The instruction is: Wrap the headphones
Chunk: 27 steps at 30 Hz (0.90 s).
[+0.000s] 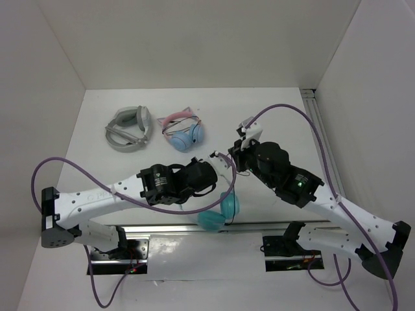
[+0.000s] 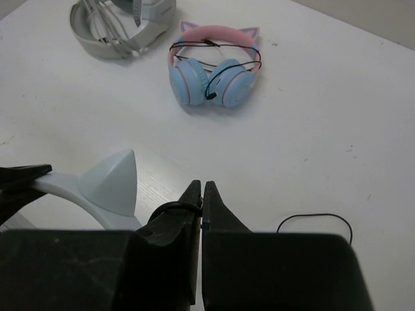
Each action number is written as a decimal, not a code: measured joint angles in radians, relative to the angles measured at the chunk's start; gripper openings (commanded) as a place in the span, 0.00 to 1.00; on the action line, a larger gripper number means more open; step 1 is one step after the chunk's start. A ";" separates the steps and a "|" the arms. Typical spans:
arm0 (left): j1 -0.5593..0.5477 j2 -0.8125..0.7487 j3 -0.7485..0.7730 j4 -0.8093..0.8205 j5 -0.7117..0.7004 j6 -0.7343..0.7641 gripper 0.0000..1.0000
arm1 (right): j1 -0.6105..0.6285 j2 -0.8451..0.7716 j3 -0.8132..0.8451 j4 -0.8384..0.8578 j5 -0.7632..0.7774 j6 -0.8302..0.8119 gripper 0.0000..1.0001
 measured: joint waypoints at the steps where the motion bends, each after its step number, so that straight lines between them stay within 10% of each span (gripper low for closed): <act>1: -0.001 -0.010 -0.004 0.000 0.002 0.005 0.00 | 0.000 0.012 0.000 0.000 -0.005 0.001 0.00; 27: -0.022 0.150 0.039 -0.113 -0.451 -0.186 0.00 | 0.010 0.055 0.100 -0.059 -0.085 0.158 0.00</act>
